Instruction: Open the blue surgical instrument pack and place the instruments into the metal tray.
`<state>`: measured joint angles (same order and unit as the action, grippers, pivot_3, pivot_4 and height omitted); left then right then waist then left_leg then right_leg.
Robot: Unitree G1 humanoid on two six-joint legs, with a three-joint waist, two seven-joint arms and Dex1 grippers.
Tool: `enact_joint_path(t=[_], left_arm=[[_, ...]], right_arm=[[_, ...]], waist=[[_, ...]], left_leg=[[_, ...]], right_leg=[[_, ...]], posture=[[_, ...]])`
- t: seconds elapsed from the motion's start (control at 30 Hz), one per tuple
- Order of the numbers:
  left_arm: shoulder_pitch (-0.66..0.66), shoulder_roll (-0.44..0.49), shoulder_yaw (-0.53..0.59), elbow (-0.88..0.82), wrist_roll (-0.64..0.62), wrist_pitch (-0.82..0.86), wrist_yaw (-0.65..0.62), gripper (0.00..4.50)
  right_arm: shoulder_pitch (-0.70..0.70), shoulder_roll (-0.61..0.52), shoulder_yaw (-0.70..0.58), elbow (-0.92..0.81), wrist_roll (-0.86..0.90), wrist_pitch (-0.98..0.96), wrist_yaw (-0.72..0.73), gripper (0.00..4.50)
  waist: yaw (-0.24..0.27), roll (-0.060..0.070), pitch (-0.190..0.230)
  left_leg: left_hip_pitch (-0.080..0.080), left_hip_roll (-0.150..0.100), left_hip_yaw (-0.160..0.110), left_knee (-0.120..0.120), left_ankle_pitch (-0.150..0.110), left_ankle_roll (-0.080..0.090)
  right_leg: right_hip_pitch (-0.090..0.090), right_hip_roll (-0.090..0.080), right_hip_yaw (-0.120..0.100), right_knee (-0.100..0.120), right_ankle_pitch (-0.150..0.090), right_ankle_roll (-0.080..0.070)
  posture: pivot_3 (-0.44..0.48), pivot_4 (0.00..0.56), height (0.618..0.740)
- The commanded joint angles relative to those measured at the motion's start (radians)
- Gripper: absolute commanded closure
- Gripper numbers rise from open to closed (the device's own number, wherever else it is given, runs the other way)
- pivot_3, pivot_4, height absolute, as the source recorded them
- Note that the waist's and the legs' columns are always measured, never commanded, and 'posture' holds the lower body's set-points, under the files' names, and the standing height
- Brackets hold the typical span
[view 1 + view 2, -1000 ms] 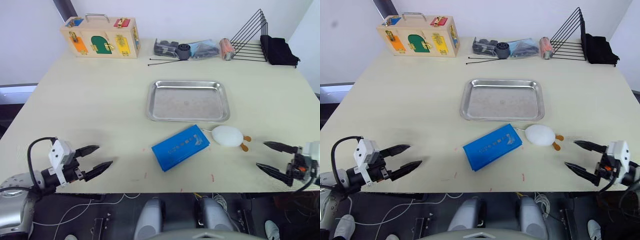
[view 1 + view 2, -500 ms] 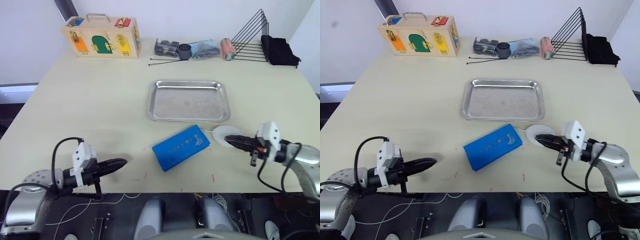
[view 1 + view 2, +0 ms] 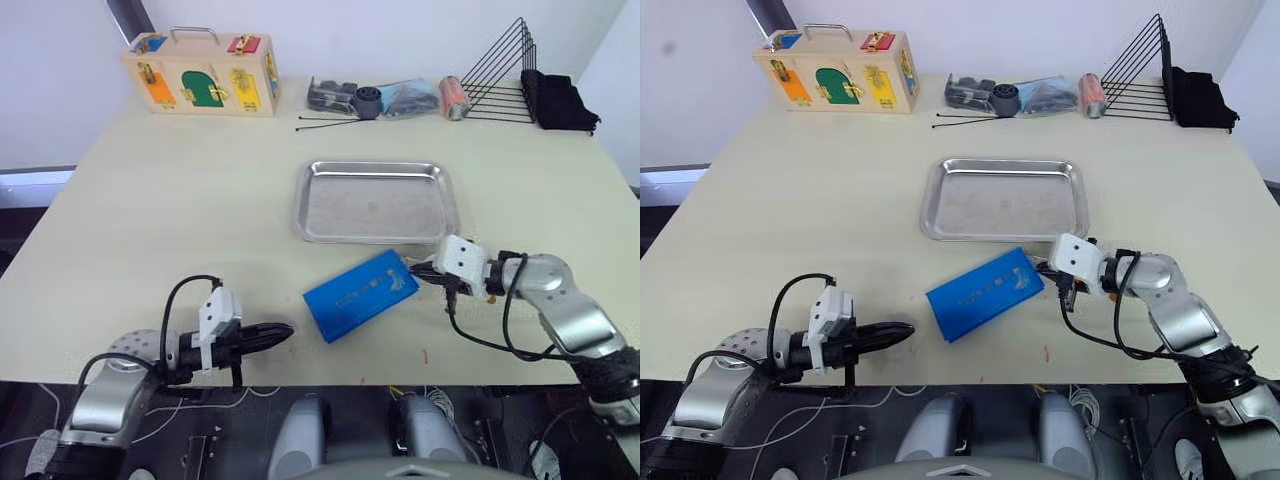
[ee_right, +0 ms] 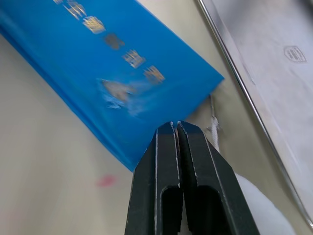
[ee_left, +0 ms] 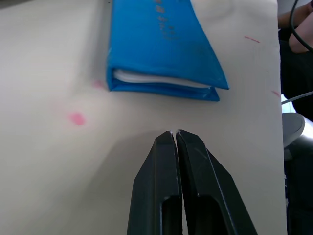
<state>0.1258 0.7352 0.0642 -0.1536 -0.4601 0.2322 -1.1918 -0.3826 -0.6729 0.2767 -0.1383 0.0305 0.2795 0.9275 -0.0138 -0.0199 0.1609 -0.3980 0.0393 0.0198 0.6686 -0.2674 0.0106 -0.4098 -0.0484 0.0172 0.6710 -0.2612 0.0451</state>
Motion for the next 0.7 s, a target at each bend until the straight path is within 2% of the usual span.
enact_joint_path(t=[0.03, 0.7], left_arm=[[-0.015, -0.003, -0.011, -0.02, 0.007, -0.01, 0.002, 4.38], [-0.122, -0.095, -0.084, 0.055, 0.046, -0.012, 0.038, 4.38]], right_arm=[[-0.028, -0.005, 0.02, 0.02, -0.061, -0.016, -0.014, 4.39], [-0.041, 0.051, 0.034, 0.05, -0.058, -0.039, 0.033, 4.39]], waist=[[0.001, 0.0, 0.0], [0.0, 0.0, 0.0]], left_leg=[[0.0, 0.0, 0.0, 0.0, 0.0, 0.0], [0.0, 0.0, 0.0, 0.0, 0.0, 0.0]], right_leg=[[0.0, 0.0, 0.0, 0.0, 0.0, 0.0], [0.0, 0.0, 0.0, 0.001, 0.0, 0.0]], posture=[[0.0, 0.15, 0.74], [0.0, 0.15, 0.74]])
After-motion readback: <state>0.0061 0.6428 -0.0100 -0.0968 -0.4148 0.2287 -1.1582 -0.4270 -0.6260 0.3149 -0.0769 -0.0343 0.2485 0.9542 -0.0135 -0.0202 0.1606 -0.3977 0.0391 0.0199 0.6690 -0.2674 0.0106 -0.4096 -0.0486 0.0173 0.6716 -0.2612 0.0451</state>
